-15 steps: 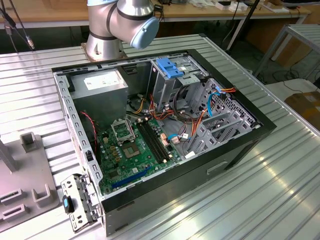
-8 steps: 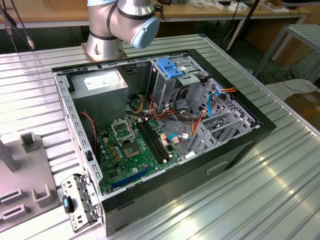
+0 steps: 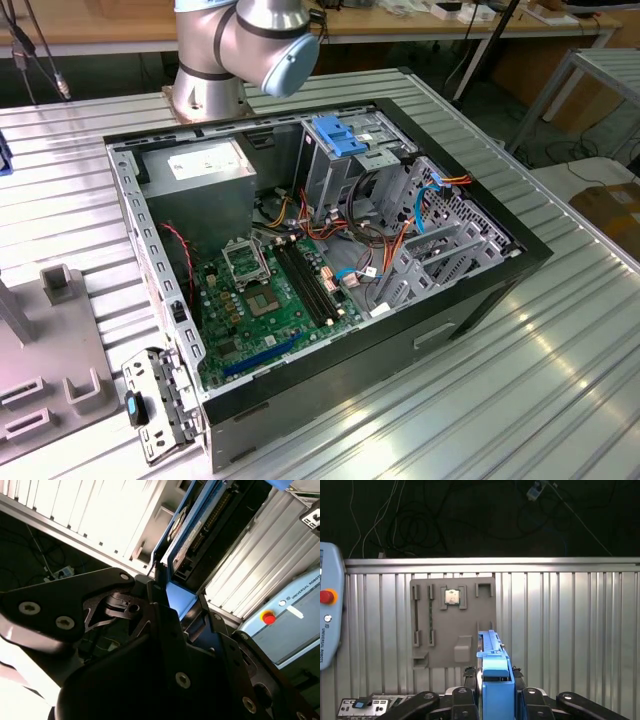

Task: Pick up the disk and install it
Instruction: 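Pick up the disk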

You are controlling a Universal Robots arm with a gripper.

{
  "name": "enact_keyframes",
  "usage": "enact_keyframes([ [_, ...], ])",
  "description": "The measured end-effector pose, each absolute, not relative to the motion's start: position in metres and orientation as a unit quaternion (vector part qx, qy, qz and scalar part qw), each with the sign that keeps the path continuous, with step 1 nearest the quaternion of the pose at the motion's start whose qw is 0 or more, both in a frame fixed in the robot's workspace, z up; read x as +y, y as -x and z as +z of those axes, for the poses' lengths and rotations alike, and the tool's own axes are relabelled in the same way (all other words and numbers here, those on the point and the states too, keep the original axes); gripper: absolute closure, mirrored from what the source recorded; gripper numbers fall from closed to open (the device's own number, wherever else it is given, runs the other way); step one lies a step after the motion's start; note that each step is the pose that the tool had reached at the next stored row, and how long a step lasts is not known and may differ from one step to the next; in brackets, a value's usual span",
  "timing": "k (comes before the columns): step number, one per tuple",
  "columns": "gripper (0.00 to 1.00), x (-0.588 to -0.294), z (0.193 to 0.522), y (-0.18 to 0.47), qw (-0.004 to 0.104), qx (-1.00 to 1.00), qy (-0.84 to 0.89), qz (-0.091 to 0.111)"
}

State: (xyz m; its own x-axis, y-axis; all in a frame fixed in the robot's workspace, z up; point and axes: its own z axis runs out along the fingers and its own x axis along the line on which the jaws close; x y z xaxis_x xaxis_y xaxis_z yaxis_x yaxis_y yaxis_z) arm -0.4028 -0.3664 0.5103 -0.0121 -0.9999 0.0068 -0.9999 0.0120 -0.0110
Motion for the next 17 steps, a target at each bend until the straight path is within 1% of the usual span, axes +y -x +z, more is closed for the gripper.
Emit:
enact_keyframes([
  [17,0.63,-0.366,0.51,0.362,0.001,0.711,0.703,-0.006],
])
